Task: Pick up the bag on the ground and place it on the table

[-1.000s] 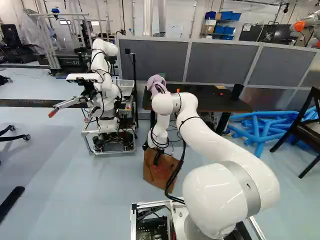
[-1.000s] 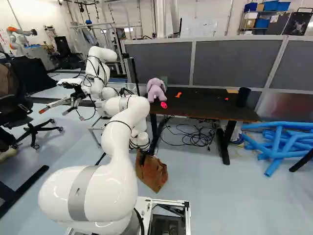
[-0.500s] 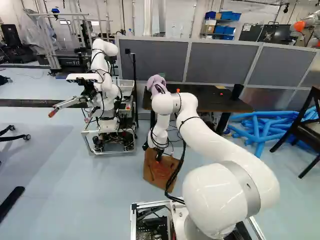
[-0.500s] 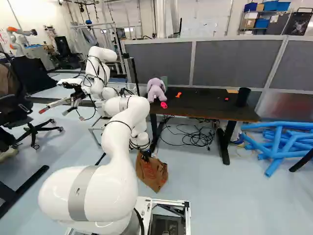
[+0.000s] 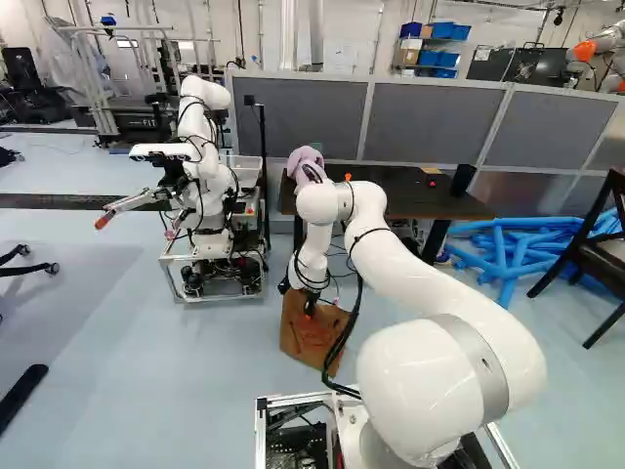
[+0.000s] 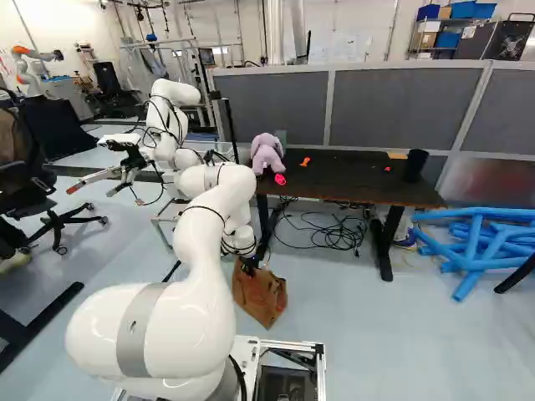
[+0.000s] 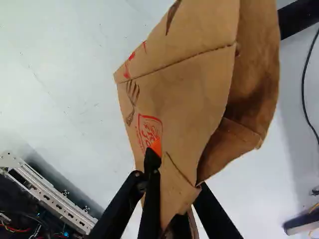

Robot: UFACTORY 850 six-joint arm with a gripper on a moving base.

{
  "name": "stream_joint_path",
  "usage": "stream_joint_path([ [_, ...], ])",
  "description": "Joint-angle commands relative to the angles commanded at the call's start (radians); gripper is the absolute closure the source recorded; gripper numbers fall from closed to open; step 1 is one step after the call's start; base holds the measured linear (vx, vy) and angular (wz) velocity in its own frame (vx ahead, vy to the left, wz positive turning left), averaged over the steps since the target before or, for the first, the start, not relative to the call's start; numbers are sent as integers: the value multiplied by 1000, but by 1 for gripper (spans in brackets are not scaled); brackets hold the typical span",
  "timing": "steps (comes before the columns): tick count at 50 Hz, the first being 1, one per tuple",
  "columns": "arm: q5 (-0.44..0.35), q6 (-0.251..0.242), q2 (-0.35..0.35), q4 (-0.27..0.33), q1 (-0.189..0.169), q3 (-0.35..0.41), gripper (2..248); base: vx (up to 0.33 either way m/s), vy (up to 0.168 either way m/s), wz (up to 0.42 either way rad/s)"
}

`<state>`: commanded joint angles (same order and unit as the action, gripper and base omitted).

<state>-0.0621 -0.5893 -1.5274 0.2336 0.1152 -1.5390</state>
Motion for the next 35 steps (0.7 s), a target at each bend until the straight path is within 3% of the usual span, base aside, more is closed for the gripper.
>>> stream_joint_path([
  [35, 0, 0, 0, 0, 0, 0, 224, 0, 0, 0],
])
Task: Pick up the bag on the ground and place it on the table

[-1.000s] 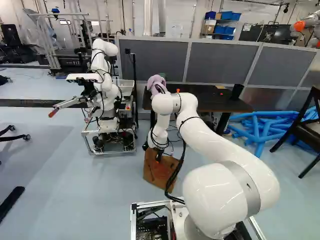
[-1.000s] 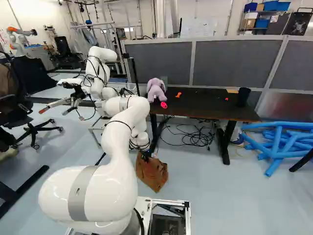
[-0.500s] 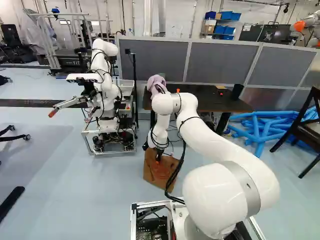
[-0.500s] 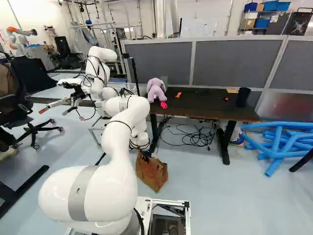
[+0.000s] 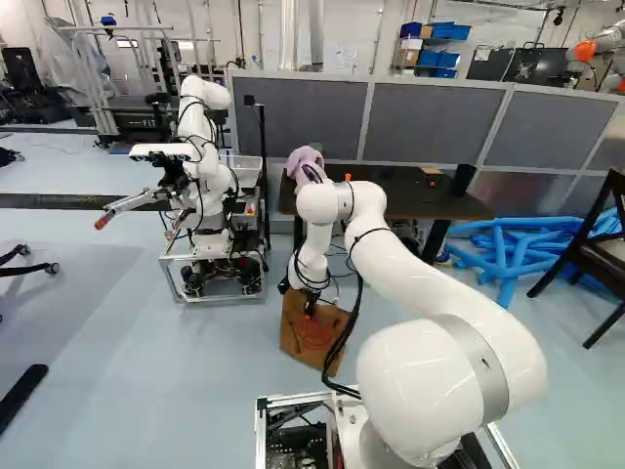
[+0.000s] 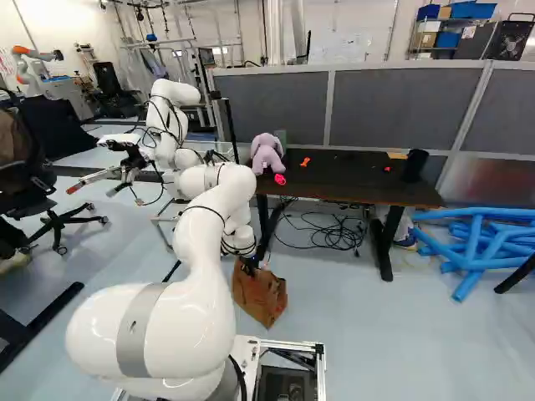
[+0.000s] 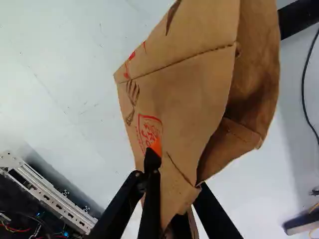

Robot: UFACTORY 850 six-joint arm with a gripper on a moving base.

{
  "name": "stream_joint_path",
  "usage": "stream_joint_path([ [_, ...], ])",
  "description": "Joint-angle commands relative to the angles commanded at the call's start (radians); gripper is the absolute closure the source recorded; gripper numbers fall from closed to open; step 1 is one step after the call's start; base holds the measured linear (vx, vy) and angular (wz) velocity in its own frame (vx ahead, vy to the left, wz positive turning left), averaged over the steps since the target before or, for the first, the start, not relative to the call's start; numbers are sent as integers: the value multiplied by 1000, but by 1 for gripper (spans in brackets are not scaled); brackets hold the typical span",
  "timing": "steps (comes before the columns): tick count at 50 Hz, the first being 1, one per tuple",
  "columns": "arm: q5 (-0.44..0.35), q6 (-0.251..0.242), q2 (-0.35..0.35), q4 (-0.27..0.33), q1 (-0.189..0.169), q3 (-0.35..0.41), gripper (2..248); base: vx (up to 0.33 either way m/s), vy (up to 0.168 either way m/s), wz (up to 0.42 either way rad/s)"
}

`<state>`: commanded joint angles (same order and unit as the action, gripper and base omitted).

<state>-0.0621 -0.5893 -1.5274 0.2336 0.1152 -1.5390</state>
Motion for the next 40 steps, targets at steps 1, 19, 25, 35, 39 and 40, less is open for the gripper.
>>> stream_joint_path([
  [1, 0, 0, 0, 0, 0, 0, 224, 0, 0, 0],
  [19, 0, 0, 0, 0, 0, 0, 224, 0, 0, 0],
  [25, 0, 0, 0, 0, 0, 0, 224, 0, 0, 0],
  [35, 1, 0, 4, 0, 0, 4, 224, 0, 0, 0],
  [39, 4, 0, 15, 0, 0, 14, 224, 0, 0, 0],
  [40, 5, 0, 18, 0, 0, 17, 224, 0, 0, 0],
])
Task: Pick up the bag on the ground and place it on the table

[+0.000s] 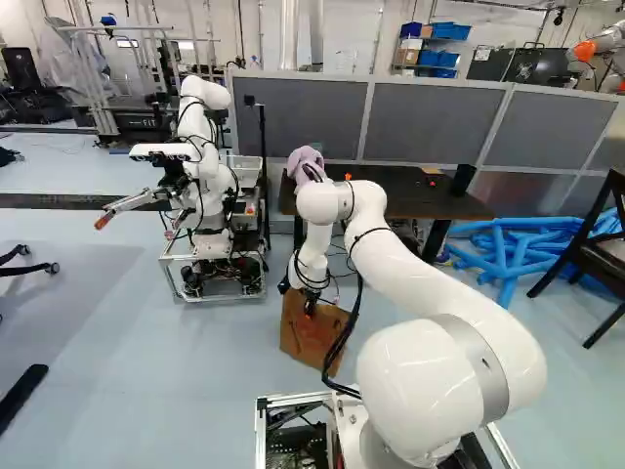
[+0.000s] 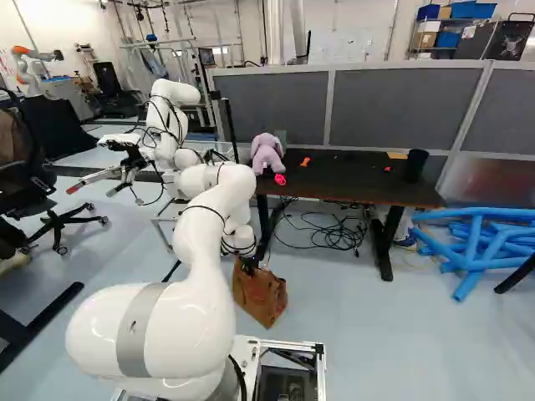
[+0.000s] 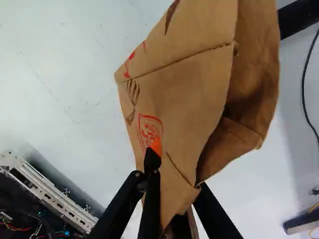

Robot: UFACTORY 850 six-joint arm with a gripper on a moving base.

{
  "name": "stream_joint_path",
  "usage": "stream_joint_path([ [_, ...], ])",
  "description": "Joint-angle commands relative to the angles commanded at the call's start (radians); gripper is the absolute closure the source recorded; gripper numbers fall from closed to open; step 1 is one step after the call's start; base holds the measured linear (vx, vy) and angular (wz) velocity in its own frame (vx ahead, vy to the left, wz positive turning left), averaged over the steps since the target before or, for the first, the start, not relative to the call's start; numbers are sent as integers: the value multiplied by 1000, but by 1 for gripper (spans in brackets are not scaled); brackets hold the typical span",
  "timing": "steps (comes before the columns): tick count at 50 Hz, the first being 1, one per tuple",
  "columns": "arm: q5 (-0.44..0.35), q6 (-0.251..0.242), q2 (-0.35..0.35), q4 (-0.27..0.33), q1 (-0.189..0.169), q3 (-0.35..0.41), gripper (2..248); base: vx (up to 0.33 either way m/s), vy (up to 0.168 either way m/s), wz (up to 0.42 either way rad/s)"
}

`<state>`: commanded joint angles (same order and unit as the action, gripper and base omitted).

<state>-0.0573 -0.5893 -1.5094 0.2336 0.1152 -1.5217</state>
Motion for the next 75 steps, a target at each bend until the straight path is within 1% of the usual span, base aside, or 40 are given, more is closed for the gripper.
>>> stream_joint_path([
  [21, 36, 0, 78, -1, 0, 73, 224, 0, 0, 0],
  [35, 53, 0, 131, -25, 0, 121, 224, 0, 0, 0],
  [45, 55, 0, 169, -55, 0, 154, 224, 0, 0, 0],
  [66, 55, 0, 249, -136, 0, 222, 224, 0, 0, 0],
  [75, 71, 0, 283, -171, 0, 250, 224, 0, 0, 0],
])
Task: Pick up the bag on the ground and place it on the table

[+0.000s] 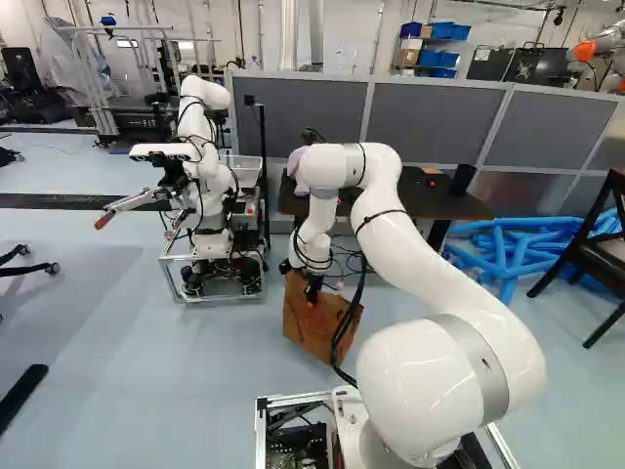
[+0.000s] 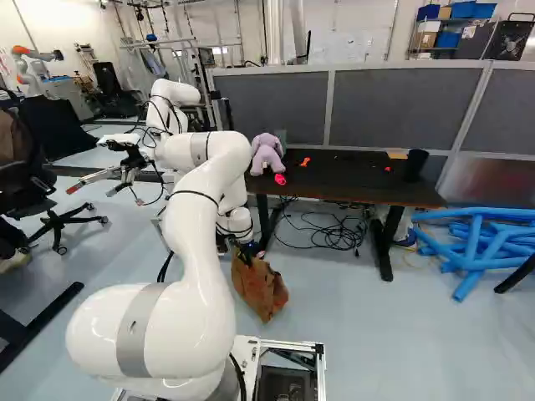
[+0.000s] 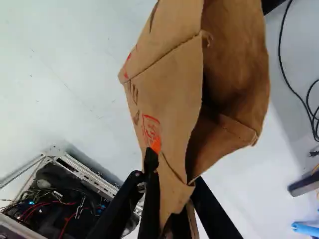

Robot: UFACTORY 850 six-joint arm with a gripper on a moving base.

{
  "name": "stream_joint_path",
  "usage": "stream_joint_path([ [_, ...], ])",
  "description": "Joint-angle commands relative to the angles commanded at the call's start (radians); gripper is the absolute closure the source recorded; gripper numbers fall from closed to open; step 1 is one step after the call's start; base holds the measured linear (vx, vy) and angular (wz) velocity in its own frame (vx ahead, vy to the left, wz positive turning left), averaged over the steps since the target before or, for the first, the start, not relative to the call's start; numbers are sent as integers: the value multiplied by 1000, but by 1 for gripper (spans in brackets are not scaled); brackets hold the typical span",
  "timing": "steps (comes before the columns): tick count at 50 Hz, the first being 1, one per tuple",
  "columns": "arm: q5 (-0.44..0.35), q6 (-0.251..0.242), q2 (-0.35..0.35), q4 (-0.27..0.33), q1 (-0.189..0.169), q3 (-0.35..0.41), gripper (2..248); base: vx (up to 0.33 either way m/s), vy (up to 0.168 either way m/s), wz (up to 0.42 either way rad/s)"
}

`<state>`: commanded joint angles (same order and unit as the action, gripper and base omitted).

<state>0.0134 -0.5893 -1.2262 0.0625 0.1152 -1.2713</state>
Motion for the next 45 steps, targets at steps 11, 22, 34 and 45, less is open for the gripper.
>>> stream_joint_path([
  [11, 36, 0, 42, -39, 0, 34, 224, 0, 0, 0],
  [22, 70, 0, 85, -76, 0, 67, 224, 0, 0, 0],
  [34, 77, 0, 132, -112, 0, 103, 224, 0, 0, 0],
  [45, 85, 0, 175, -142, 0, 135, 224, 0, 0, 0],
])
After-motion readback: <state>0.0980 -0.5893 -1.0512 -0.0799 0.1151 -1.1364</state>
